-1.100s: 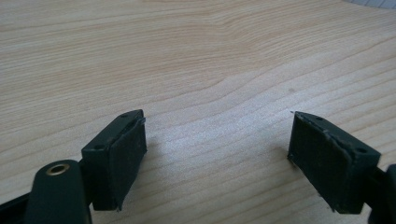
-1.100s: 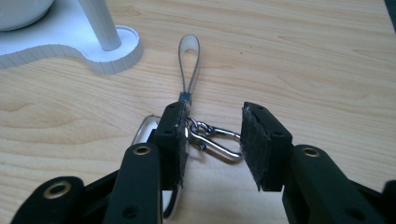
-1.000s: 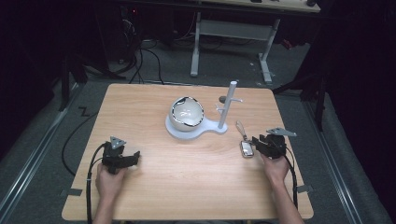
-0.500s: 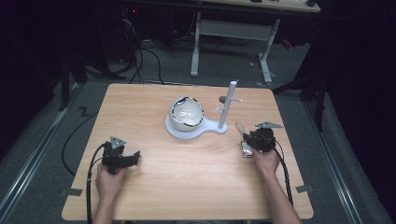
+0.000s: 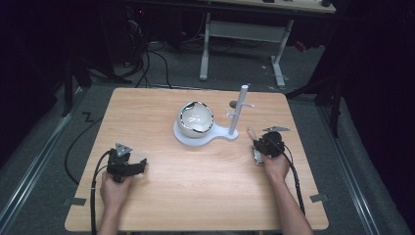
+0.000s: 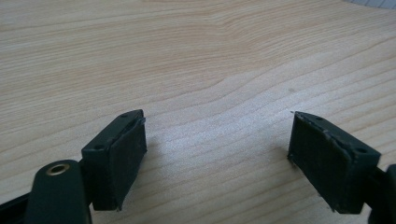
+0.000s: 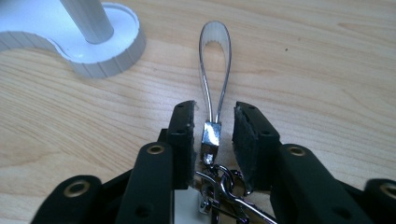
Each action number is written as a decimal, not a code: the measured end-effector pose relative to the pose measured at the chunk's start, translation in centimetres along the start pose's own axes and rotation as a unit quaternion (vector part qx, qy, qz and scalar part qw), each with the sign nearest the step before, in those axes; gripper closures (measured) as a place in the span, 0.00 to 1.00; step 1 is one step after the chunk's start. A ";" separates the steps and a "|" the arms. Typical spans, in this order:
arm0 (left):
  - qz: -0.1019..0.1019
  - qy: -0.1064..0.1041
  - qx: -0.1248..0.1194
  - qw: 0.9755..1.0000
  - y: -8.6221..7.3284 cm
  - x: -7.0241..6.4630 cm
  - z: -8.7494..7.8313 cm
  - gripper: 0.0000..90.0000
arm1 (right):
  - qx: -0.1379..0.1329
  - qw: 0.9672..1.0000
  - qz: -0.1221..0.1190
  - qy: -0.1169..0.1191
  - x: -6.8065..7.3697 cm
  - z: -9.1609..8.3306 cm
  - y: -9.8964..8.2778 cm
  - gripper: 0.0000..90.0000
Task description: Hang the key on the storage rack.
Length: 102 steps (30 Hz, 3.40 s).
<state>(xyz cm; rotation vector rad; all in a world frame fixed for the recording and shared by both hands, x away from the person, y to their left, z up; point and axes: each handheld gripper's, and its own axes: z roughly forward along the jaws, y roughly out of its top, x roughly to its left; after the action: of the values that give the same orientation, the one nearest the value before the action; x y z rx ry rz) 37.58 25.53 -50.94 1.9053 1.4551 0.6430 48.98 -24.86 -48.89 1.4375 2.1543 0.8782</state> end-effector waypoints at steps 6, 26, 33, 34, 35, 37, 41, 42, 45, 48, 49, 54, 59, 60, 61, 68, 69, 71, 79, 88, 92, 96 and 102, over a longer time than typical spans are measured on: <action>0.000 0.000 0.000 1.000 0.0 0.0 0.0 0.22 | 0.008 1.000 -0.006 0.000 0.0 0.3 -0.2 0.89; 0.001 0.000 0.000 1.000 0.0 0.0 0.0 0.22 | -0.029 0.999 -0.014 0.018 0.0 -1.7 0.3 0.91; 0.000 0.000 0.000 1.000 0.0 0.0 0.0 0.22 | -0.058 0.998 -0.016 0.030 -0.2 -3.4 0.6 0.91; 0.000 0.000 0.000 1.000 0.0 0.0 0.0 0.22 | -0.058 0.998 -0.016 0.030 -0.2 -3.4 0.6 0.91; 0.000 0.000 0.000 1.000 0.0 0.0 0.0 0.22 | -0.063 0.997 -0.016 0.032 -0.2 -3.8 0.7 0.91; 0.001 0.000 0.000 1.000 0.0 0.0 0.0 0.22 | -0.066 0.997 -0.017 0.032 -0.2 -4.0 0.7 0.91; 0.000 0.000 0.000 1.000 0.0 0.0 0.0 0.22 | -0.079 0.996 -0.023 0.033 0.0 -4.8 0.9 0.91; 0.000 0.000 0.000 1.000 0.0 0.0 0.0 0.22 | -0.081 0.996 -0.023 0.034 -0.1 -5.0 0.9 0.91; 0.000 0.000 0.000 1.000 0.0 0.0 0.0 0.22 | -0.089 0.995 -0.020 0.036 -0.2 -5.5 1.0 0.91; 0.000 0.000 0.000 1.000 0.0 0.0 0.0 0.22 | -0.096 0.995 -0.021 0.037 -0.4 -5.9 1.0 0.91; 0.000 0.000 0.000 1.000 0.0 0.0 0.0 0.22 | -0.099 0.994 -0.022 0.038 -0.4 -6.1 1.0 0.91; 0.001 0.000 0.000 1.000 0.0 0.0 0.0 0.22 | -0.110 0.993 -0.021 0.038 -0.5 -6.9 1.0 0.91; 0.000 0.000 0.000 1.000 0.0 0.0 0.0 0.22 | -0.115 0.993 -0.017 0.039 -0.7 -7.3 1.1 0.91; 0.000 0.000 0.000 1.000 0.0 0.0 0.0 0.22 | -0.117 0.992 -0.016 0.039 -0.7 -7.5 1.1 0.91; 0.000 0.000 0.000 1.000 0.0 0.0 0.0 0.22 | -0.118 0.992 -0.017 0.039 -0.8 -7.5 1.1 0.91; 0.000 0.000 0.000 1.000 0.0 0.0 0.0 0.22 | -0.126 0.991 -0.015 0.047 -1.0 -8.1 1.0 0.91; 0.000 0.000 0.000 1.000 0.0 0.0 0.0 0.22 | -0.128 0.991 -0.013 0.048 -1.1 -8.3 1.0 0.91; 0.000 0.000 0.000 1.000 0.0 0.0 0.0 0.22 | -0.132 0.990 -0.011 0.049 -1.2 -8.6 1.1 0.91; 0.000 0.001 0.000 1.000 0.0 0.0 0.0 0.22 | -0.141 0.989 -0.025 0.044 -1.1 -9.5 1.5 0.91; -0.001 0.001 0.000 1.000 0.0 0.0 0.0 0.22 | -0.156 0.986 -0.029 0.048 -0.8 -10.7 1.8 0.91; 0.000 0.001 0.000 1.000 0.0 0.0 0.0 0.22 | -0.158 0.986 -0.028 0.046 -0.9 -10.8 1.8 0.91; 0.000 0.001 0.000 1.000 0.0 0.0 0.0 0.22 | -0.159 0.986 -0.028 0.046 -1.0 -10.9 1.8 0.91; 0.000 0.001 0.000 1.000 0.0 0.0 0.0 0.22 | -0.166 0.985 -0.027 0.051 -1.0 -11.2 1.8 0.91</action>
<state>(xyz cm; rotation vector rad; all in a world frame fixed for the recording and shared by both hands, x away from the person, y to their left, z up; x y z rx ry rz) 37.58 25.52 -50.94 1.9047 1.4563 0.6439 43.45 -28.35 -39.61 1.1870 1.9885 1.2455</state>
